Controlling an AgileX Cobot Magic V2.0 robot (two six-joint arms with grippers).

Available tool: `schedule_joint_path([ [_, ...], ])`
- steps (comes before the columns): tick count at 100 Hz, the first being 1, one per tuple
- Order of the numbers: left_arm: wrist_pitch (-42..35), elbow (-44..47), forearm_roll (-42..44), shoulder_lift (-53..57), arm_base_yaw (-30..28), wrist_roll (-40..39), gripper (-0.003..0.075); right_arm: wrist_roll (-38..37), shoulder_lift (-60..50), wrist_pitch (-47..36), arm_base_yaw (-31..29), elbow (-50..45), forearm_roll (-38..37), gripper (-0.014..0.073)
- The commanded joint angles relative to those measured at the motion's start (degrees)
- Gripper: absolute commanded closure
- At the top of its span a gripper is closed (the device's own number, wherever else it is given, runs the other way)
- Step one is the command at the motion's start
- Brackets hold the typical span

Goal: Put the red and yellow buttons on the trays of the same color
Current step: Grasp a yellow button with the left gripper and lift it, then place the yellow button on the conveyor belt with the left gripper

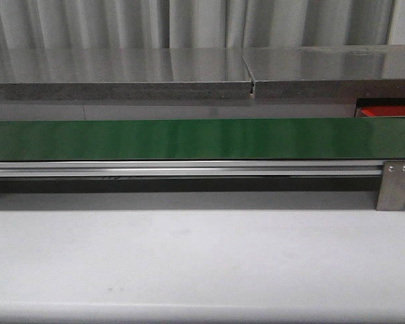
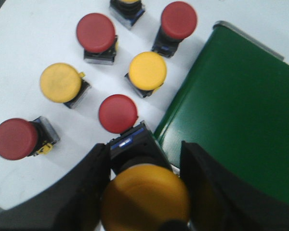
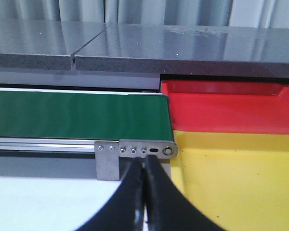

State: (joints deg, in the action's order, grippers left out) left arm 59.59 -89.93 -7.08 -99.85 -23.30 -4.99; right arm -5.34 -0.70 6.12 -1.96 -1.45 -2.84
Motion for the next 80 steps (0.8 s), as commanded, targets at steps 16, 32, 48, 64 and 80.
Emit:
schedule_joint_path([
  [16, 0.07, -7.76, -1.70, -3.66, 4.78, 0.06, 0.0531, -0.02, -1.03, -4.19, 0.15, 1.23, -0.54, 0.0710],
  [32, 1.31, -11.54, -1.70, -7.75, 7.45, 0.06, 0.0531, -0.02, -1.03, -4.19, 0.15, 1.23, -0.54, 0.0710],
  [48, 1.54, -12.97, -1.70, -10.31, 8.30, -0.42, 0.0531, -0.02, -1.03, -4.19, 0.15, 1.23, -0.54, 0.0710],
  [64, 2.64, -12.97, -1.70, -11.44, 8.39, -0.32, 0.0526, -0.02, -1.03, -4.19, 0.15, 1.23, -0.54, 0.0710],
  [80, 2.44, -12.97, -1.48, -11.46, 8.39, 1.19, 0.0333, -0.02, -1.03, -4.19, 0.15, 1.23, -0.54, 0.0710],
])
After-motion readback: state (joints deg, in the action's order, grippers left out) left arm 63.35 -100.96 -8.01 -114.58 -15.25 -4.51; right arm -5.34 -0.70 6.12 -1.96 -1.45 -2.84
